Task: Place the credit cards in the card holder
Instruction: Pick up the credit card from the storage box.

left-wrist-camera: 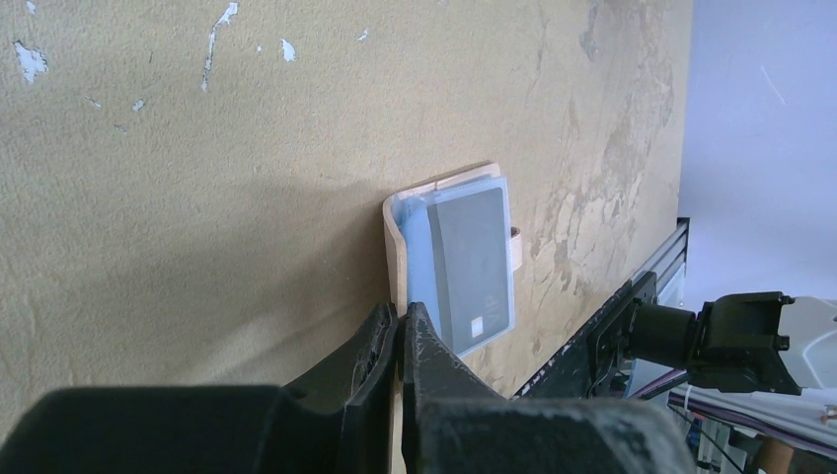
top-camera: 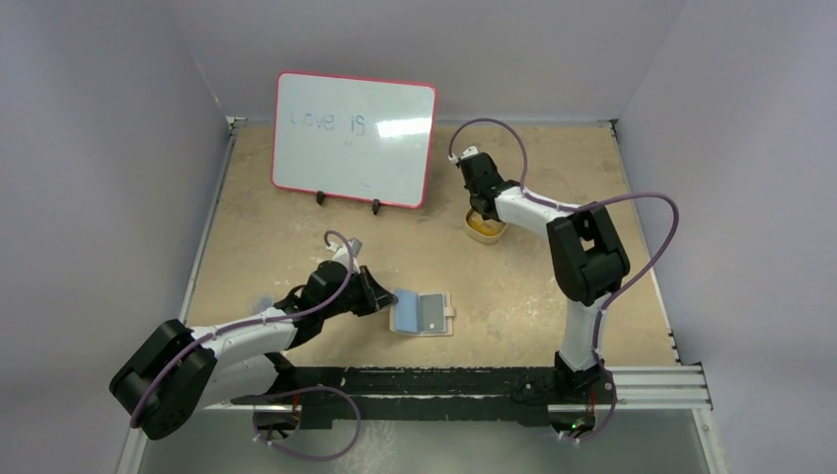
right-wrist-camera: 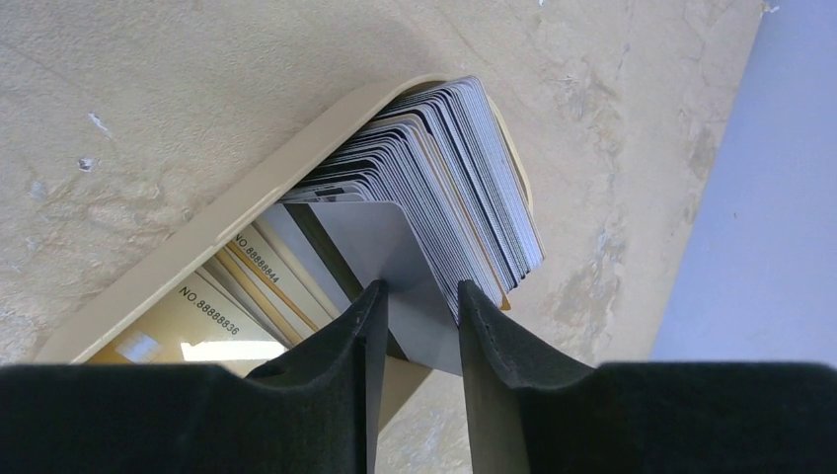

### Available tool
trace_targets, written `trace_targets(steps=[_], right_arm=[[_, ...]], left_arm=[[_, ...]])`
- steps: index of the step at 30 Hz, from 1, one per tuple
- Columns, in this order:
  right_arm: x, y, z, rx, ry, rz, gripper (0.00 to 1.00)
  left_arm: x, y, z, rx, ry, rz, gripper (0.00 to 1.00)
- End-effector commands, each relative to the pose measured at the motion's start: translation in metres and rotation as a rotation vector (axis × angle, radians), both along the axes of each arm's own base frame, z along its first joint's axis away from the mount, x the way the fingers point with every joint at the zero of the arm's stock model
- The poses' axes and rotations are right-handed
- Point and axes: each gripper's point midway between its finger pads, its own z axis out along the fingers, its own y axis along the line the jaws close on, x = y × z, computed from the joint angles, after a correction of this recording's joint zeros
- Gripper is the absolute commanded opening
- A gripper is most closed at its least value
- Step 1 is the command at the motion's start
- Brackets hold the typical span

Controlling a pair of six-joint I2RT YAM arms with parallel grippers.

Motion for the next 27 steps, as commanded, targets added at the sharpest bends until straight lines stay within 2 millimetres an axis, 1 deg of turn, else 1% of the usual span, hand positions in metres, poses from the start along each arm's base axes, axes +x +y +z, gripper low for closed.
trace_targets(steps=[1,6,11,14,17,19,21,24,27], right_arm=[[0.011,-0.006,0.044,0.018,-0.114,-0.035,0.32],[0.010,-0.008,0.054,0.013,-0.124,-0.046,0.27],[0.007,-0.007,0.063,0.032,-0.127,-0.045,0.17],[0.002,0.001,0.062,0.086,-0.094,-0.019,0.11],[-0.010,0.015,0.061,0.144,-0.062,0.004,0.03],[-0.021,0.023,0.061,0.180,-0.055,0.011,0.00],[-0.032,0.035,0.062,0.231,-0.040,0.020,0.00],[-0.051,0.056,0.065,0.297,-0.022,0.034,0.00],[-0.069,0.080,0.072,0.394,-0.041,-0.002,0.00]], left_arm=[[0.008,-0.004,0.013,-0.026,-0.062,-0.001,0.02],[0.007,-0.004,0.013,-0.026,-0.060,-0.001,0.02],[0.008,-0.005,0.015,-0.031,-0.061,-0.001,0.02],[0.008,-0.005,0.015,-0.033,-0.059,0.001,0.02],[0.009,-0.002,0.013,-0.026,-0.052,0.021,0.02],[0.011,0.004,0.006,0.015,-0.031,0.053,0.01],[0.012,0.005,0.009,0.010,-0.037,0.061,0.01],[0.013,0.009,0.006,0.019,-0.030,0.089,0.01],[0.015,0.023,-0.008,0.094,0.003,0.149,0.00]])
